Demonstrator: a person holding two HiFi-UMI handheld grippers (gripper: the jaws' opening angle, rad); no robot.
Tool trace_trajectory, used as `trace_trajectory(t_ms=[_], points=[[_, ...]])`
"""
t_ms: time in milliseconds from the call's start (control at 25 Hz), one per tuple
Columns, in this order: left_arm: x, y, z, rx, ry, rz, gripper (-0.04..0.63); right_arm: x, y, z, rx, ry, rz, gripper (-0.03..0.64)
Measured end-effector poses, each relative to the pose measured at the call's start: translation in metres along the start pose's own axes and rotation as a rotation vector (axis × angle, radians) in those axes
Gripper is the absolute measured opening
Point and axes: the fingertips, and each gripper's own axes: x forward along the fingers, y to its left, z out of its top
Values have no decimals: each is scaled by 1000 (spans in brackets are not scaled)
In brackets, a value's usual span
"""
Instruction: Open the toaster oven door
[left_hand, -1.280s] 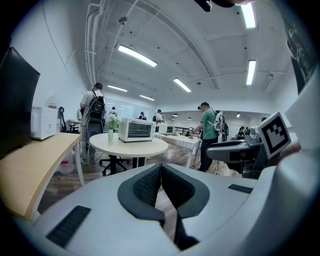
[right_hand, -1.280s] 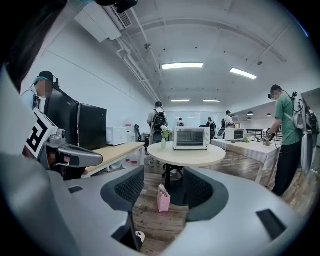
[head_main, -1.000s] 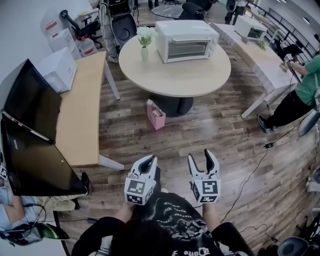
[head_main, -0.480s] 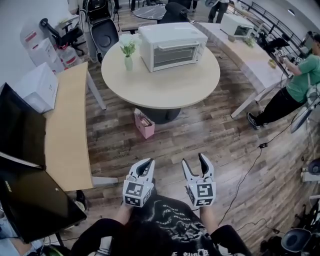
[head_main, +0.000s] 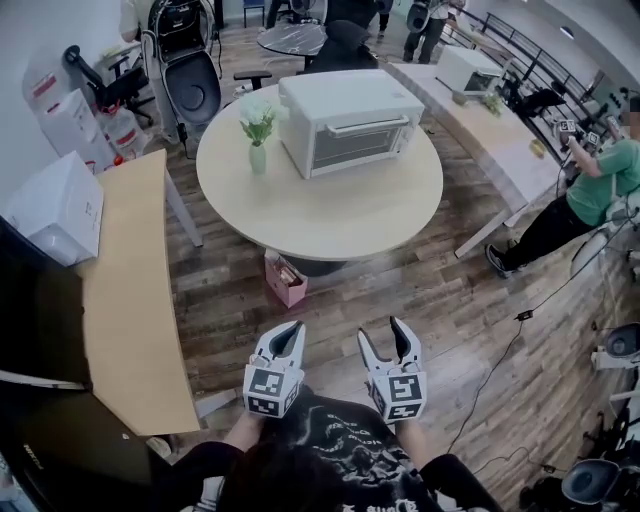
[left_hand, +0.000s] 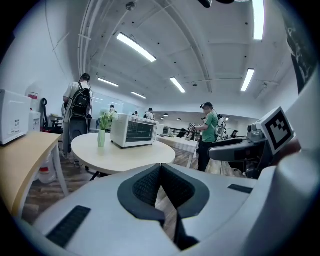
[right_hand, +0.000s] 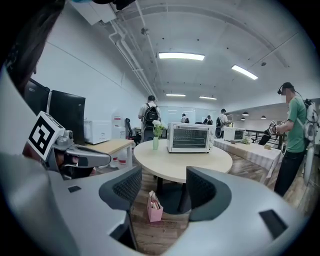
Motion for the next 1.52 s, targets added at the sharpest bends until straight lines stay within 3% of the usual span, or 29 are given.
trace_trajectory(t_ms=[280,520,800,1200,1520], points=[[21,62,18,10,-13,12,20,51,13,14,10,9,-30,267],[23,86,13,-11,-10,36,20,68,10,14,22,13,-60,267],[33,103,14,-13,-5,75,20,93,4,20,19,-7,-31,268],[96,131,29,-23,30,145,20,177,-52,29,69,0,43,267],[182,150,62,-55,54,191,20,262,-119,57,91,-4,131,253]])
